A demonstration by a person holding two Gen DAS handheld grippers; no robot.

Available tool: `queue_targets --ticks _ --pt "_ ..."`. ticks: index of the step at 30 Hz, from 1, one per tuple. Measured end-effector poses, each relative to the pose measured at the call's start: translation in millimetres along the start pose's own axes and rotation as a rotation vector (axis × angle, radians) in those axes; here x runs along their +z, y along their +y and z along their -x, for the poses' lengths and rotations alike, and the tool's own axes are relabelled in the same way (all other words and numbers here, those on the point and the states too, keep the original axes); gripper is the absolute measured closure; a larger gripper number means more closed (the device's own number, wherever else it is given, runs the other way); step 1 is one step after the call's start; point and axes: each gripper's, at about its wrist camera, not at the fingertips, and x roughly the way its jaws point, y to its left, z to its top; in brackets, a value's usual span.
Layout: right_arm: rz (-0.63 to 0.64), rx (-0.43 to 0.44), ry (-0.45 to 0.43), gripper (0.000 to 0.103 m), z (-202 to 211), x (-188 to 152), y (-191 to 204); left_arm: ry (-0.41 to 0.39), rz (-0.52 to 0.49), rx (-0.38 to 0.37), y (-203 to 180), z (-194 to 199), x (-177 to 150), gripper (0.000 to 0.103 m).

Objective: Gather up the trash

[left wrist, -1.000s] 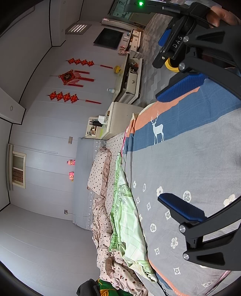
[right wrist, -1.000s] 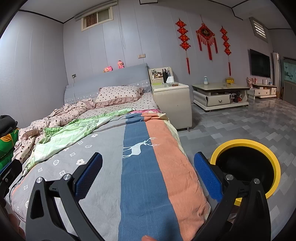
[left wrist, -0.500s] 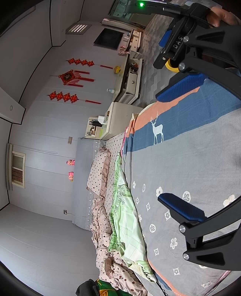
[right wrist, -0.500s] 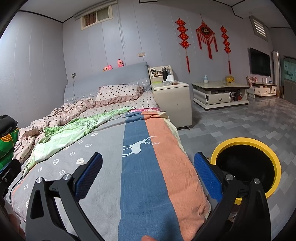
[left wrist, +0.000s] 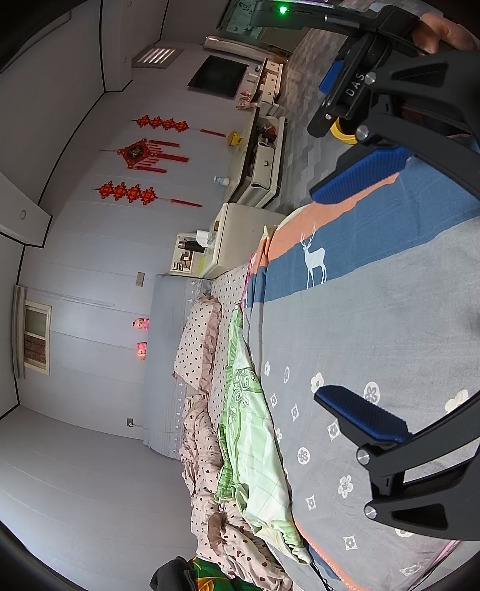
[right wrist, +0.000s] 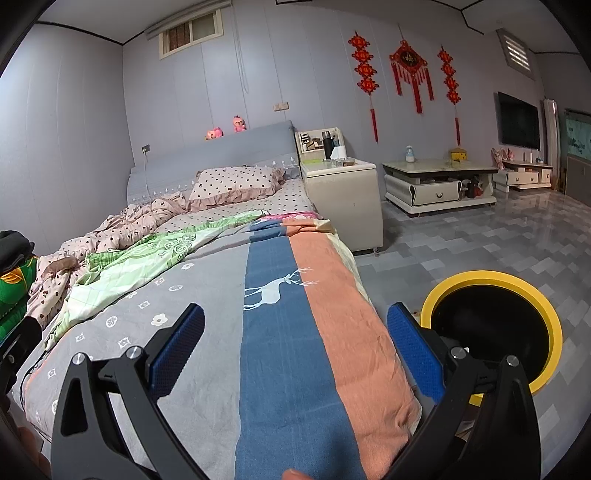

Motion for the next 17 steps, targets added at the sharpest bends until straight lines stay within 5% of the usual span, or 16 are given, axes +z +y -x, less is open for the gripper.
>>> queue_targets --ticks 17 --pt "-0.004 0.0 0.005 0.008 -1.0 -2.4 -0.2 0.026 0.015 -0.009 4.8 -3.0 2.8 0.008"
